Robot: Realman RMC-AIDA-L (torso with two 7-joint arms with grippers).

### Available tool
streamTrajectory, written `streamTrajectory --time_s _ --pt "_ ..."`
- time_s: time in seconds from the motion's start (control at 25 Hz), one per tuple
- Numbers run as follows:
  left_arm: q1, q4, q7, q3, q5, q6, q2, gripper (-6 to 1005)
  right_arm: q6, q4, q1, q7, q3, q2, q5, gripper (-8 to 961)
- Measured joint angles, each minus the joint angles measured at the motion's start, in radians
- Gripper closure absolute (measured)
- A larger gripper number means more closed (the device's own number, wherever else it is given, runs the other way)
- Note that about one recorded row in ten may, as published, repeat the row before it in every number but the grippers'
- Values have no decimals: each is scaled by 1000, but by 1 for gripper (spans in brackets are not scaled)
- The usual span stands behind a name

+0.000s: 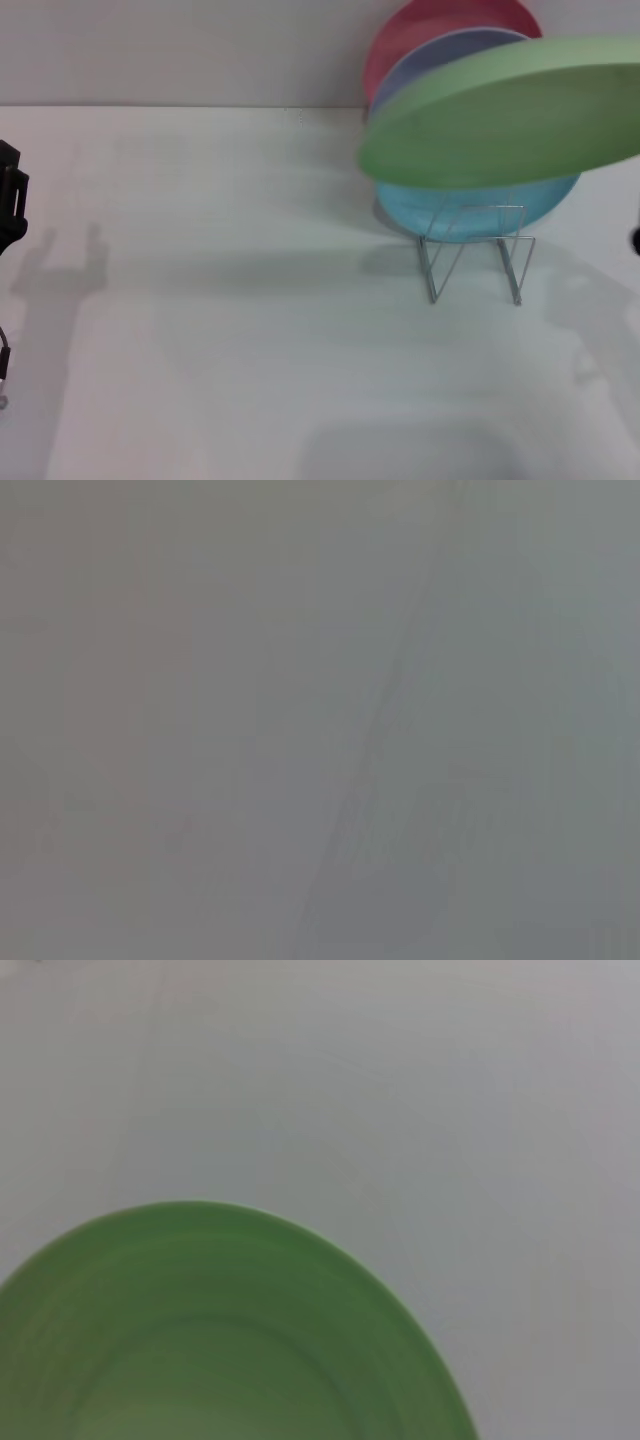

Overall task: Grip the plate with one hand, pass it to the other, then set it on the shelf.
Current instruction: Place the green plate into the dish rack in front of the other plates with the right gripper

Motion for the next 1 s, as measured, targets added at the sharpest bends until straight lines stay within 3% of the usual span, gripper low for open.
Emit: streamTrajectory --time_s 0.24,0.6,0.72,0.76,0.8,0.88,1.0 --pt "-11 -8 2 -26 22 -43 8 402 -41 -82 -31 -46 56 13 1 931" --pt "-13 -10 3 -57 66 -86 11 395 -22 -46 -16 -156 78 11 2 931" --pt "-16 -9 3 -57 67 -86 12 392 25 24 -14 -160 91 -15 2 930" --pt "-20 -10 3 -57 67 -87 12 391 69 93 -15 -174 92 -44 2 930" --pt "-20 -10 3 -57 67 -87 12 391 69 93 -15 -174 92 -44 2 930" --pt "-24 -11 6 -56 67 -89 11 389 115 167 -18 -208 92 -72 2 930" --pt "-30 -12 27 -56 67 -90 6 387 149 243 -24 -273 90 -94 1 930"
